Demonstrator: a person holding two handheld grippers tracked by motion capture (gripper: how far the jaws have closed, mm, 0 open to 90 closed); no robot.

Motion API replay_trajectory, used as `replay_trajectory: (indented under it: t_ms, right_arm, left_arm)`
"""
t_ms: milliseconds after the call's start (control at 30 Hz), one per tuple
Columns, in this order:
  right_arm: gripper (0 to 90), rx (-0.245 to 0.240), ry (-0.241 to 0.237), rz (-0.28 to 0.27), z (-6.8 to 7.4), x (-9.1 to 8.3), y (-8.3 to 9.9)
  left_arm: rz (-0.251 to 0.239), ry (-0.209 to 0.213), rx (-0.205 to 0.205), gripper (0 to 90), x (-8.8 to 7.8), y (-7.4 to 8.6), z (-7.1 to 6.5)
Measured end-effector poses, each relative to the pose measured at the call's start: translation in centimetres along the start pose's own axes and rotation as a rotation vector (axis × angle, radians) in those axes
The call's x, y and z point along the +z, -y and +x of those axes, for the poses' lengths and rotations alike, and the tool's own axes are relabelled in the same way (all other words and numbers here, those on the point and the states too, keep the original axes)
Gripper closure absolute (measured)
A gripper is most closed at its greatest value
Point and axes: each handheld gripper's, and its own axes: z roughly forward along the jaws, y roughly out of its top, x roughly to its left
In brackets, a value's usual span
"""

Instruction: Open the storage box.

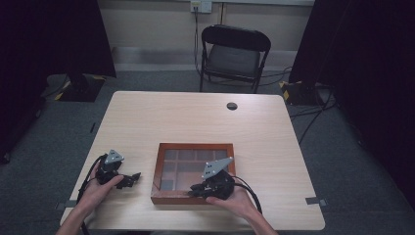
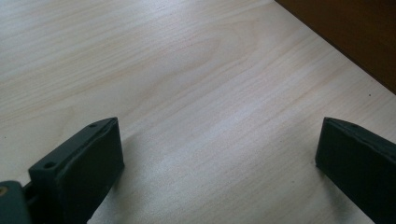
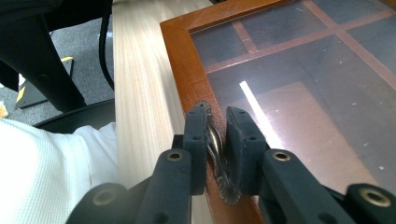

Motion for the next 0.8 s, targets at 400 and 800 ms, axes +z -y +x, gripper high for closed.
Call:
replay_trajectory:
  t_ms: [400, 800]
  right_arm:
    - [82.2, -0.003, -0.013, -0.004, -0.09, 0.05, 0.05]
    - [82.5, 0.004, -0.006, 0.009, 0.12, 0.16, -0.21]
  left_arm:
    - [0.001, -0.001, 0.001, 0.2, 0.00, 0.00, 0.00]
    - [0.001, 0.001, 0.001, 0.1, -0.01, 0.00, 0.01]
